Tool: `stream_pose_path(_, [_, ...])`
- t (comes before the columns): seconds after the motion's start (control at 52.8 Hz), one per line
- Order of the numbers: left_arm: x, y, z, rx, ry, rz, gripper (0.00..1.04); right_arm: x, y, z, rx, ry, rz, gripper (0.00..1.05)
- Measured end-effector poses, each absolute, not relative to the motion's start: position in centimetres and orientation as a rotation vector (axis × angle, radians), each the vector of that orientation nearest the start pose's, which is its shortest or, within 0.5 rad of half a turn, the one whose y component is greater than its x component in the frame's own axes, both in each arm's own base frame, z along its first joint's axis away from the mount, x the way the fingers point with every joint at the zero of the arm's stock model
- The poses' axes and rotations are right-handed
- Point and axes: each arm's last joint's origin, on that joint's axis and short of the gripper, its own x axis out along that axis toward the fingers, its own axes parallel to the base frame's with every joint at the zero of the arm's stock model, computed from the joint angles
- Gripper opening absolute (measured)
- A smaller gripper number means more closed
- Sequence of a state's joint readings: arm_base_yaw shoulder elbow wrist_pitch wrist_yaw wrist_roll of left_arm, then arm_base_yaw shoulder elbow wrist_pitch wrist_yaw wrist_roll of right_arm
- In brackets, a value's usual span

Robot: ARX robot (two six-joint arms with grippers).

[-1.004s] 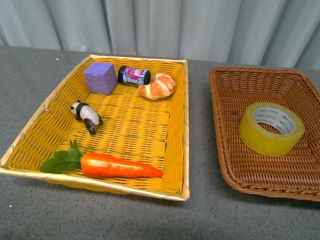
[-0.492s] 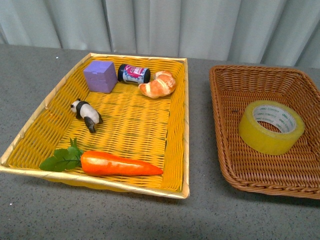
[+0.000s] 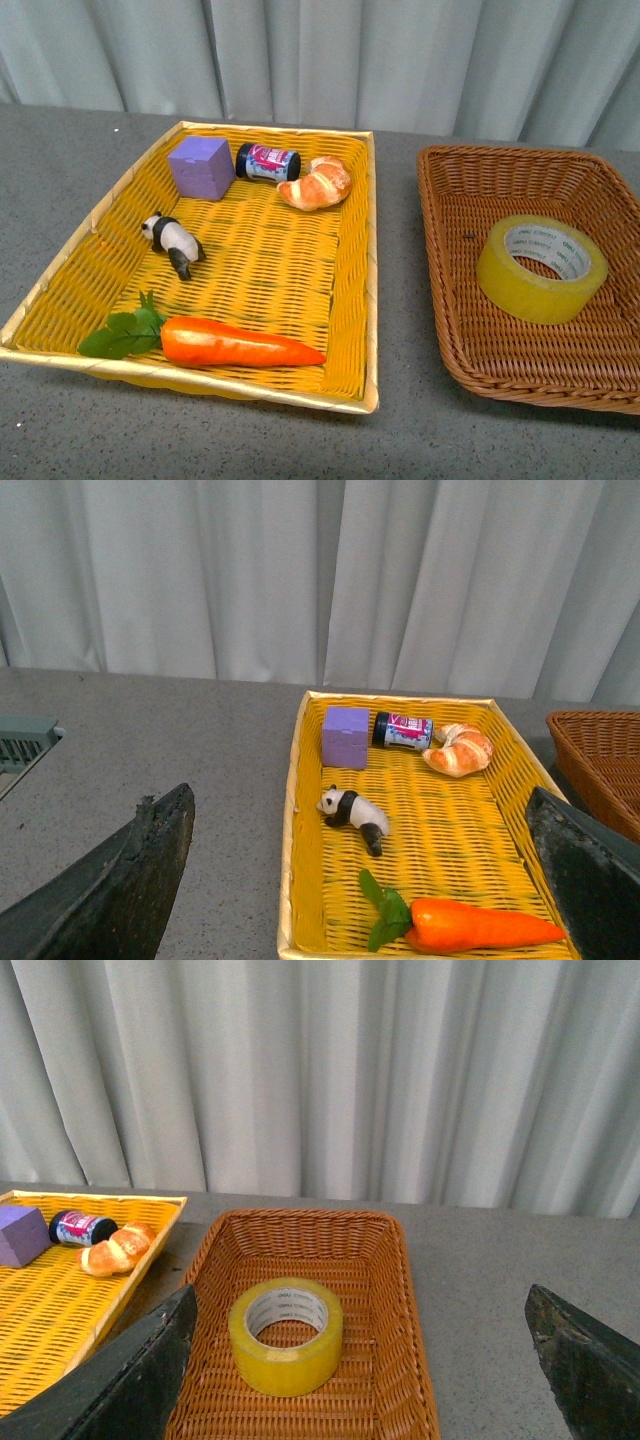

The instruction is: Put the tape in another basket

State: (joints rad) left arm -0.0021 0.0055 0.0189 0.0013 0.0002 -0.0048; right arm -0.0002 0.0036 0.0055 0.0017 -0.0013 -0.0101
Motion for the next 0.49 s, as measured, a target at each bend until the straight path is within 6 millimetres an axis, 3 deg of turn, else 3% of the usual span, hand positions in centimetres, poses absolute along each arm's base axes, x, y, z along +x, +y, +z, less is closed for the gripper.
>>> stream_pose_path(0.492, [9.69,-0.02,16.96,-0.005,-0.015,-0.002,0.98,9.76,0.00,16.53,-0.010,-0.004,0.001,0.96])
